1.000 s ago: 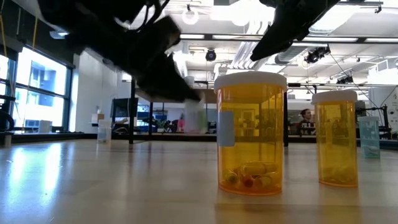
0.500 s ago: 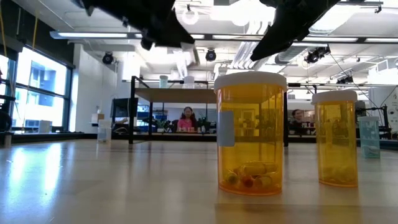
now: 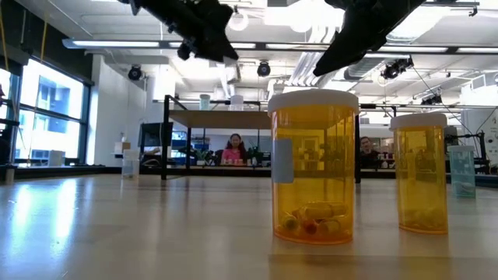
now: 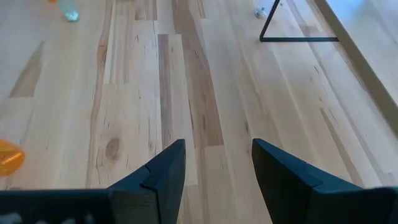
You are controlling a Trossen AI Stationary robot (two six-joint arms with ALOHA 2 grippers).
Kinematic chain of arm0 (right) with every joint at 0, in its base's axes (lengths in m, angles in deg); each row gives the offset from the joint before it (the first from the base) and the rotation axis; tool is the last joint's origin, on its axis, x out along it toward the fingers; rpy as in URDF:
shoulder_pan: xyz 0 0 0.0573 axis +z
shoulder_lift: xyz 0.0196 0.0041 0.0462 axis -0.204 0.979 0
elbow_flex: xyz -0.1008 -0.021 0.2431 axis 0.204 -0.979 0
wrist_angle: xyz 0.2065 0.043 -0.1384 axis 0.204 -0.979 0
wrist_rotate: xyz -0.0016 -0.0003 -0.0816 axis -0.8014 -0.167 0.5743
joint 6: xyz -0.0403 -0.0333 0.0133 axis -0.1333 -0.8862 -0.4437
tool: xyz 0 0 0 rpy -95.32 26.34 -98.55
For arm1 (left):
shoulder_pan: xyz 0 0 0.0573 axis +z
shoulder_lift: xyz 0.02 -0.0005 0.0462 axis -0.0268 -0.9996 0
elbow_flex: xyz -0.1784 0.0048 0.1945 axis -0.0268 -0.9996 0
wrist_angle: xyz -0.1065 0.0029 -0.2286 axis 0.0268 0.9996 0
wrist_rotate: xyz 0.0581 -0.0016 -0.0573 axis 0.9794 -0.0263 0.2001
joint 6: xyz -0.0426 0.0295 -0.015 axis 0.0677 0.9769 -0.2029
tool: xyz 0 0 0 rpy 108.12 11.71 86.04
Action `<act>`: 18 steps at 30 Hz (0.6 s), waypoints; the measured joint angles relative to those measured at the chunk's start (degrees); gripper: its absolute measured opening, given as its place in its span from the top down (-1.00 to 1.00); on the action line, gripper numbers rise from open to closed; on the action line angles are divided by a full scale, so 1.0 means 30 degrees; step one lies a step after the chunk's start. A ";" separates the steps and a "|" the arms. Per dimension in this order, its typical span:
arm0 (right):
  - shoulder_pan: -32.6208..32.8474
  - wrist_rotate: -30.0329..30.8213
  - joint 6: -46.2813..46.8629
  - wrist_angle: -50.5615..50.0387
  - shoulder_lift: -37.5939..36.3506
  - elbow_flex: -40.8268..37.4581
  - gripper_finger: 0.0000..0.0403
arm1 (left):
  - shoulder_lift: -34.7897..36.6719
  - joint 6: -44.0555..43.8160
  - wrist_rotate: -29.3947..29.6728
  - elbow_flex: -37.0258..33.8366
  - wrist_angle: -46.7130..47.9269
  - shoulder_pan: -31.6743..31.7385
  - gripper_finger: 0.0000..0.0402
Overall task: Pick and place medicine bottles onto shelf by color
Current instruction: Put the bottom transparent pill bottle on the shelf aligned with the other transparent pill bottle
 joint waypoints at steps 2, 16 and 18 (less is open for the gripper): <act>0.0000 -0.0005 0.0002 -0.0004 0.0000 0.0000 0.12 | -0.0305 -0.0357 -0.0407 -0.0040 0.0387 0.0446 0.34; 0.0000 0.0000 0.0002 0.0000 0.0000 0.0000 0.12 | -0.2787 -0.0774 -0.0785 -0.0040 -0.0681 0.1438 0.34; 0.0000 0.0002 0.0002 -0.0007 0.0000 0.0000 0.12 | -0.2962 -0.0980 -0.0774 -0.0040 -0.0828 0.1572 0.34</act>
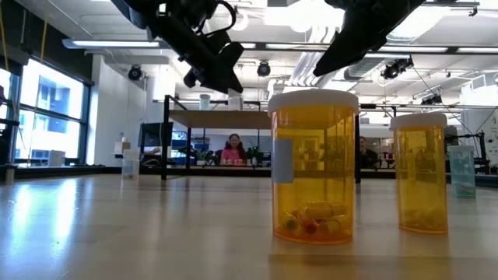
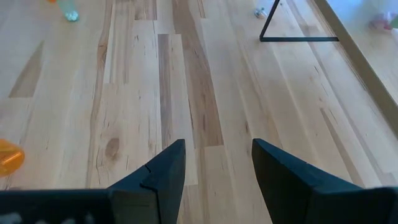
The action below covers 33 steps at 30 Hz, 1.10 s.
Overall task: Pick and place medicine bottles onto shelf by color
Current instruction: Put the bottom transparent pill bottle on the shelf aligned with the other transparent pill bottle, then put the top small orange pill bottle on the shelf aligned with the other small orange pill bottle
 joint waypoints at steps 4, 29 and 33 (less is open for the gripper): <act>0.0000 -0.0007 -0.0004 0.0000 0.0000 0.0000 0.12 | -0.0140 -0.0300 -0.0005 0.0007 -0.0085 0.0234 0.34; 0.0000 -0.0007 -0.0007 0.0000 0.0000 0.0000 0.12 | -0.0156 -0.0794 -0.0015 0.0000 -0.0453 0.0284 0.04; -0.0007 -0.0002 -0.0007 -0.0007 0.0000 0.0000 0.12 | -0.0092 -0.0794 -0.0008 0.0102 -0.0177 0.0284 -0.03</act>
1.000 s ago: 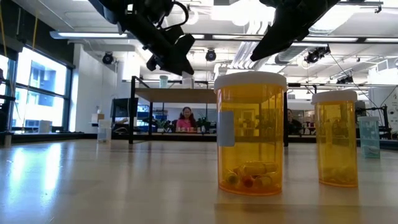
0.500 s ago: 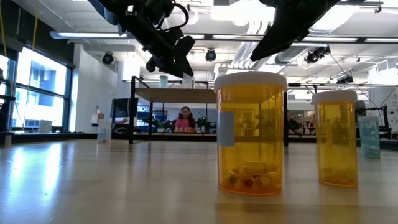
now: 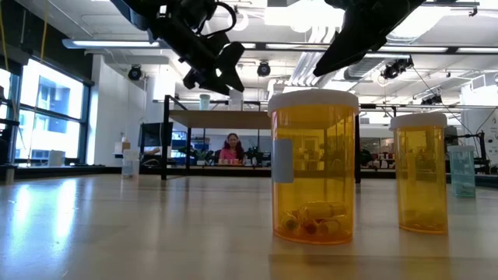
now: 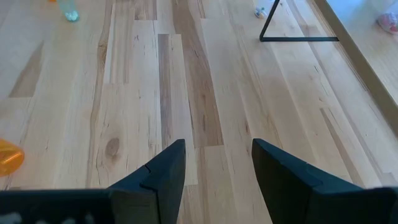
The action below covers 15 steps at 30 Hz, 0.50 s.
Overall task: Pick and place medicine bottles onto shelf by color
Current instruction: Put the top small orange pill bottle on the shelf aligned with the other small orange pill bottle
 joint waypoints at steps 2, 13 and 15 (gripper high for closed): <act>0.0002 -0.0005 0.0000 -0.0009 0.0000 0.0000 0.12 | 0.0006 0.0000 0.0001 0.0389 0.0460 0.0000 -0.06; 0.0000 0.0001 0.0081 -0.0146 0.0000 0.0000 0.12 | 0.0047 0.0000 -0.0136 0.4315 0.7311 -0.0115 -0.06; 0.0000 0.0000 0.0368 -0.0153 0.0000 0.0000 0.12 | 0.0111 0.0000 -0.0145 0.4734 0.8478 -0.0280 -0.04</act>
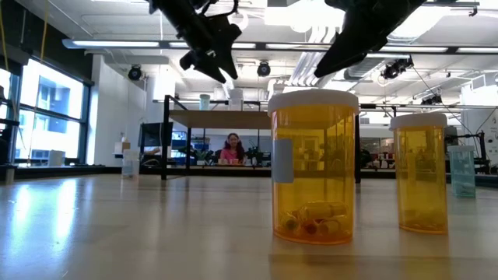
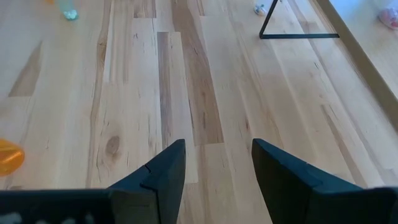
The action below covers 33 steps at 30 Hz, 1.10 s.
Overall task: Pick and place medicine bottles onto shelf by color
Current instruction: Put the top small orange pill bottle on the shelf aligned with the other small orange pill bottle
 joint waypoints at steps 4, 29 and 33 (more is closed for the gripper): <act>0.0000 0.0001 0.0534 0.0007 0.0000 0.0000 0.12 | 0.0351 0.0144 0.0011 0.0038 0.1391 -0.0748 0.01; 0.0081 0.4869 0.3702 -0.2246 -0.3950 0.0000 0.12 | 0.0910 -0.2001 0.1933 -0.8510 -0.5713 -0.8552 0.10; -0.0391 0.6477 0.4677 -0.2762 -0.6203 0.0000 0.12 | 0.0910 -0.2027 0.1774 -0.9049 -0.6198 -0.9365 0.10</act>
